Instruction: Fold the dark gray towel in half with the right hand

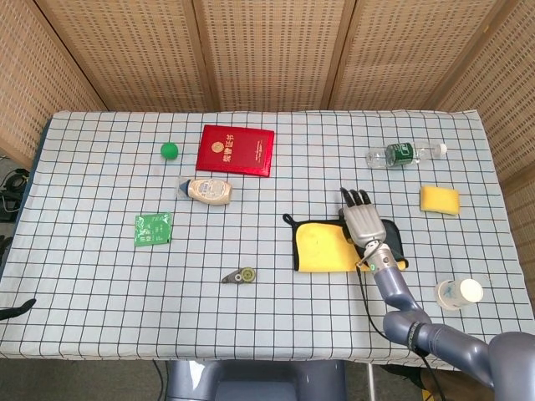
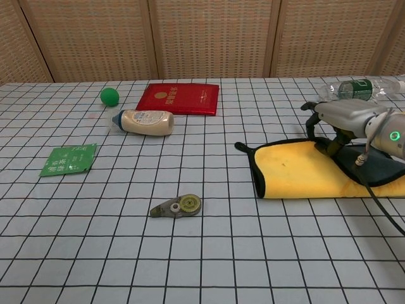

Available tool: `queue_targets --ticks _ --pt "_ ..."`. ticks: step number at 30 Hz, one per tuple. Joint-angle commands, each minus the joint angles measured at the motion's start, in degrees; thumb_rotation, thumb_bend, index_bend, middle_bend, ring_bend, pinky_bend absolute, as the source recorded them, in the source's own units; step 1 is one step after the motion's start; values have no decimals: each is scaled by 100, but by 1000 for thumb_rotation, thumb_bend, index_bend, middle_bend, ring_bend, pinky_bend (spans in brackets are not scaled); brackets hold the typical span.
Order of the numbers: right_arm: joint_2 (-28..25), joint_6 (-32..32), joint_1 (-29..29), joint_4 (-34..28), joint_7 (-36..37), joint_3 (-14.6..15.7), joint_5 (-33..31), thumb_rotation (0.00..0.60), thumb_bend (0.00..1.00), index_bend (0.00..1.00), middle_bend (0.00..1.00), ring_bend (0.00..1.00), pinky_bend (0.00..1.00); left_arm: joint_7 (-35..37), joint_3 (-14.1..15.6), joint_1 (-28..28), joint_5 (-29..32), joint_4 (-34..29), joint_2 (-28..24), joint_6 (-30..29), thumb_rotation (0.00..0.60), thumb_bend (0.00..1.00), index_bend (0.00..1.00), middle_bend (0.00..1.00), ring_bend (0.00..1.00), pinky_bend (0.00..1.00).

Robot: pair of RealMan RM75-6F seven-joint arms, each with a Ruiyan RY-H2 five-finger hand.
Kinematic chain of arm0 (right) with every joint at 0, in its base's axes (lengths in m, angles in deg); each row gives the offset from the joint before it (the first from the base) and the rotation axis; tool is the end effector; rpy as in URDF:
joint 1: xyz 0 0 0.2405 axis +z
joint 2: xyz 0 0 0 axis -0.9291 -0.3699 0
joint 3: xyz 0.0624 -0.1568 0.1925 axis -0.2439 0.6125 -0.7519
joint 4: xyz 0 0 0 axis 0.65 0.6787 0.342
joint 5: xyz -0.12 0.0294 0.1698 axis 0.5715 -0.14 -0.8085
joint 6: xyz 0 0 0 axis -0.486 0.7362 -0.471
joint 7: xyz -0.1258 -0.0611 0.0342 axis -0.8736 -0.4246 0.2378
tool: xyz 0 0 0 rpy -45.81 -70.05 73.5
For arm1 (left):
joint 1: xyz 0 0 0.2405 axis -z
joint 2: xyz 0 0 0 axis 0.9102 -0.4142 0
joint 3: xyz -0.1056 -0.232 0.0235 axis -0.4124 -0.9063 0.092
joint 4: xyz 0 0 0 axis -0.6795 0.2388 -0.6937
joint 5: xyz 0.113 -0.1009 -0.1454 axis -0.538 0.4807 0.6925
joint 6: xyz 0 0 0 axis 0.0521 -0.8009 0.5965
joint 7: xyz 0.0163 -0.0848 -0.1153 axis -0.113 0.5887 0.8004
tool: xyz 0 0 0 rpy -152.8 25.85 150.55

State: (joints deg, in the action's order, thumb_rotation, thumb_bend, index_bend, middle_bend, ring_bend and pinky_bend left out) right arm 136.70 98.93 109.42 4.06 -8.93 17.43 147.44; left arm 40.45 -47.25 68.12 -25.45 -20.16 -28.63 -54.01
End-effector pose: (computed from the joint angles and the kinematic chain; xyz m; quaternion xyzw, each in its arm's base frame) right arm -0.2186 -0.3879 -0.0204 0.7187 -0.3787 0.2766 0.5134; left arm -0.3229 0.1648 0.1860 -0.5431 -0.4652 -0.3275 0.6176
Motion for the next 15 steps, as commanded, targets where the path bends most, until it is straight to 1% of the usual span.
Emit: queue_targets --ticks 1,10,12,13,15 --pt "10 -1 10 7 1 19 -14 600 680 641 8 0 0 2 -1 0 3 -2 -2 -2 600 0 0 0 0 0" --pt "99 48 71 40 -56 88 -4 600 676 641 8 0 0 4 7 6 3 -6 -2 3 600 0 0 0 0 0" --pt "122 52 78 84 -83 99 -26 600 655 625 5 0 0 13 8 4 2 -4 -6 0 600 0 0 0 0 0" --pt "129 56 79 101 -88 103 -32 600 615 582 3 0 0 19 9 3 2 -3 -7 1 600 0 0 0 0 0" --pt "142 82 74 132 -84 117 -28 600 458 419 0 0 0 36 9 5 6 3 -10 7 600 0 0 0 0 0"
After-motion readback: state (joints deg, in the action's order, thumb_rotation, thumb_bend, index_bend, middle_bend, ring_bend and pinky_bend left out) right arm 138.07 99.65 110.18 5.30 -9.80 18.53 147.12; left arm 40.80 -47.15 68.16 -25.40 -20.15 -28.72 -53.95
